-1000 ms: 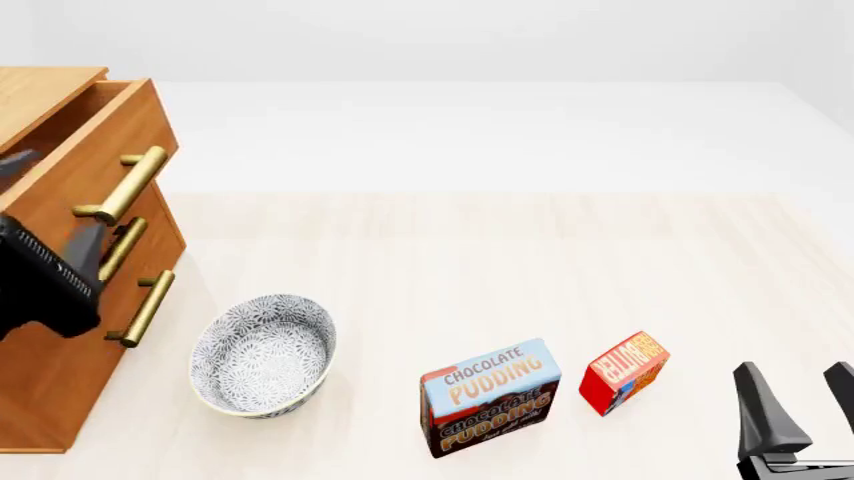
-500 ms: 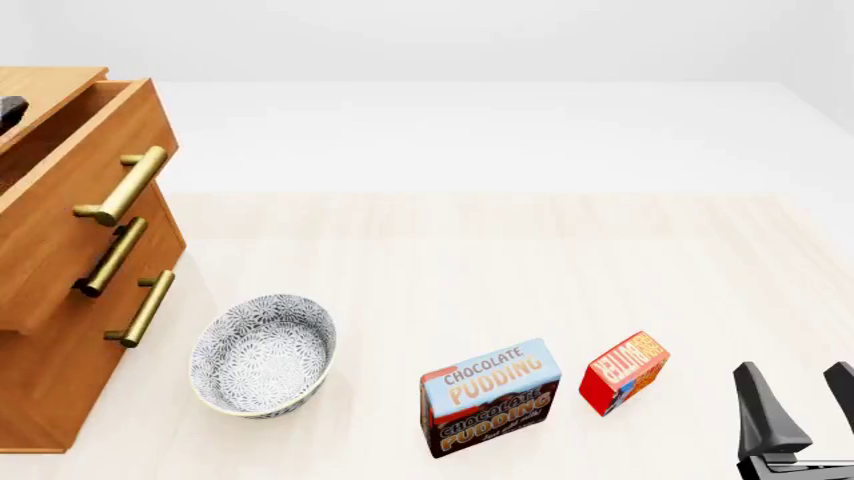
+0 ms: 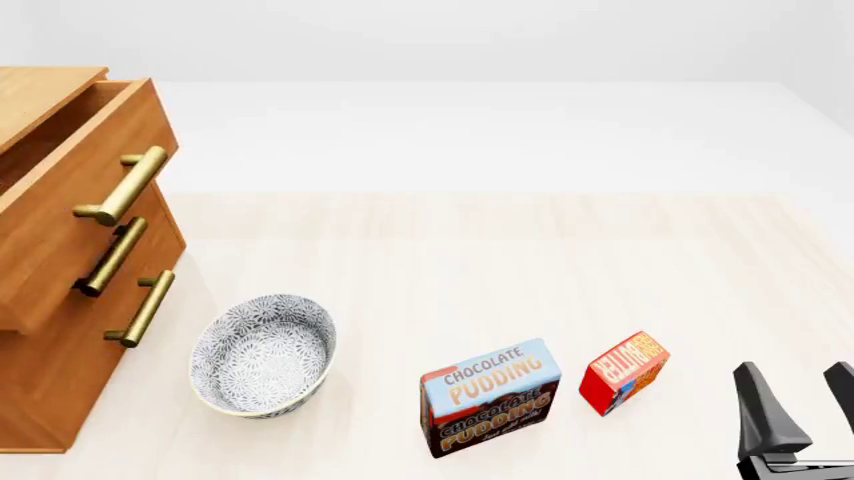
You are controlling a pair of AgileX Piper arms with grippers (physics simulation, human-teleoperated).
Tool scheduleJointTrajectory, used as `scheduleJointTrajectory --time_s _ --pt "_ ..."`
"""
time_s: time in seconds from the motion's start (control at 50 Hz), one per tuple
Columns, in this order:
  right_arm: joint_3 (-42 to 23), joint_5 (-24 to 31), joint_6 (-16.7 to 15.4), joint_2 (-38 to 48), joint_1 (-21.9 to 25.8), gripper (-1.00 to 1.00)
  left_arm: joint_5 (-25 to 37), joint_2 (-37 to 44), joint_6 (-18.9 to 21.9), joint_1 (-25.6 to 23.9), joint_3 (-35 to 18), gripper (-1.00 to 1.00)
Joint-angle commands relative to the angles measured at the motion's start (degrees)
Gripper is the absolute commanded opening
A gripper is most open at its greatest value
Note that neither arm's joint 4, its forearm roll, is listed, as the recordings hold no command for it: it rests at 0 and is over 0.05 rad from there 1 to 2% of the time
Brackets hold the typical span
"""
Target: Put the butter at the back in the top drawer of the cabinet and close it.
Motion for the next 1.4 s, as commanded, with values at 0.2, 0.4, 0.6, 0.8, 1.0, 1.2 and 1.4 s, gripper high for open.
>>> scheduleJointTrajectory --time_s 0.2,0.4,0.6,0.8,1.0,1.2,1.4 --pt "0.0 0.0 0.0 0.0 0.0 1.0 7.03 5.15 -11.54 2.3 -8.72 1.0" --pt "0.0 0.0 0.0 0.0 0.0 1.0 7.28 6.03 -14.25 3.88 -7.99 1.0" --pt "0.0 0.0 0.0 0.0 0.0 1.0 7.14 6.35 -15.42 3.7 -6.72 1.0" --pt "0.0 0.0 0.0 0.0 0.0 1.0 6.33 6.18 -15.67 4.98 -4.87 1.0" --pt "0.0 0.0 0.0 0.0 0.0 1.0 5.75 5.98 -15.92 5.7 -3.43 1.0" --pt "0.0 0.0 0.0 0.0 0.0 1.0 4.86 5.48 -16.16 6.05 -1.1 1.0" --pt "0.0 0.0 0.0 0.0 0.0 1.0 4.21 5.48 -16.36 6.04 0.18 1.0"
